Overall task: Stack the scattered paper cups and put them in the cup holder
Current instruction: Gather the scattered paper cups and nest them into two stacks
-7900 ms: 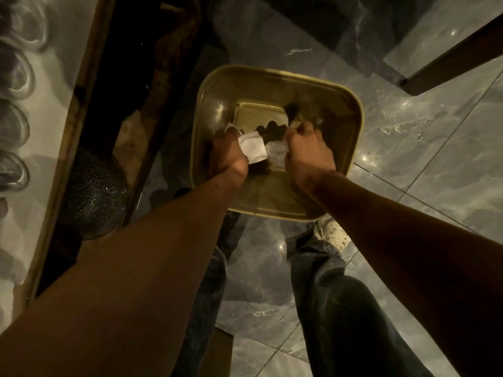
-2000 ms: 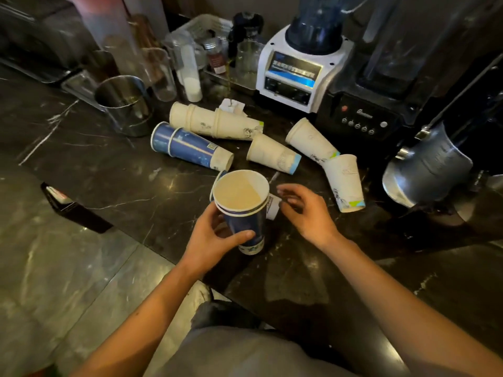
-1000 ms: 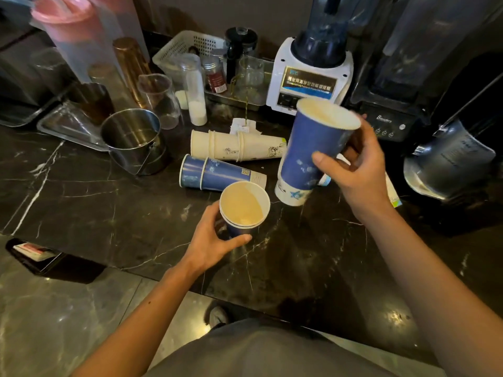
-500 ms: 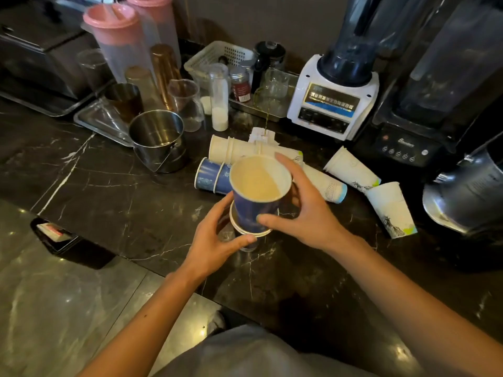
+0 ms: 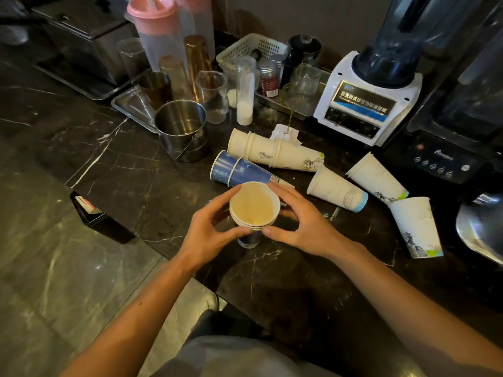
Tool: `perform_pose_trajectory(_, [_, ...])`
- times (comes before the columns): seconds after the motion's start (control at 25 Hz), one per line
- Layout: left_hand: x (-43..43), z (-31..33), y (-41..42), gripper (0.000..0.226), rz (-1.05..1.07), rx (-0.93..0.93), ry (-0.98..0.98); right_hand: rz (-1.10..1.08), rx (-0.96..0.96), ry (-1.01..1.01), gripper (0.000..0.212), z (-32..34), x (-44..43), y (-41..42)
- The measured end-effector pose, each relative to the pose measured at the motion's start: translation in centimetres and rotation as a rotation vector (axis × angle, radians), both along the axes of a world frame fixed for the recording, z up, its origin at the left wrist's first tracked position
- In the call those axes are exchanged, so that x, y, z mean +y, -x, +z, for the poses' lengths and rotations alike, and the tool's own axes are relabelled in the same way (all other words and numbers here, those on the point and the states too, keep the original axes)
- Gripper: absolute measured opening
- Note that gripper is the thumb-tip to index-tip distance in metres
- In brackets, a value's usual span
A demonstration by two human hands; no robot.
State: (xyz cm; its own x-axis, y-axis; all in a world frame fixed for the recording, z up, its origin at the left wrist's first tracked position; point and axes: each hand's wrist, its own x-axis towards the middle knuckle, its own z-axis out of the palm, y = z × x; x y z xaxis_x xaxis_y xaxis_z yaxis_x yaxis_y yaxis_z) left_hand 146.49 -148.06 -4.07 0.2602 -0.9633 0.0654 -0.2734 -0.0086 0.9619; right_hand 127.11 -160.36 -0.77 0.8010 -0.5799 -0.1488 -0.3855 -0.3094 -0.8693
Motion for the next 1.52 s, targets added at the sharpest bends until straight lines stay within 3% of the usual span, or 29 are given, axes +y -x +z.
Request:
perform_pose_trajectory(0.12, [-0.3,-0.1,-2.5,0.082,-0.011,0.001,0.003,0.000,-0.055,-0.133,0.075,0.3,-1.4,-1.7])
perform_pose_trajectory(0.24, [-0.4,0.3,-4.8,0.082,0.023,0.001,0.013,-0.263,-0.098,-0.111,0.065,-0.5,-4.3,-4.1])
perform_pose_trajectory(0.32, [-0.7,0.4,-6.2,0.081,0.033,0.000,0.018,-0.372,0.064,0.073,0.067,-1.8,-6.2,-6.3])
perform_pose_trajectory(0.44, [-0.8,0.1,-6.8,0.084,0.032,0.011,0.020,-0.189,0.367,0.251,0.080,-4.0,-8.0,-9.0])
perform_pose_trajectory(0.72, [0.2,-0.3,-6.8,0.085,0.035,0.064,0.002,-0.093,0.600,0.340,0.086,-6.5,-8.3,-10.1])
perform_pose_trajectory(1.04, [0.2,-0.4,-6.3,0.093,0.063,0.053,0.001,-0.226,0.422,0.243,0.086,-4.1,-5.7,-4.4])
perform_pose_trajectory(1.52, [-0.2,-0.2,-6.4,0.094,0.049,0.061,-0.014,-0.517,-0.137,0.132,0.096,4.3,-3.3,-4.5])
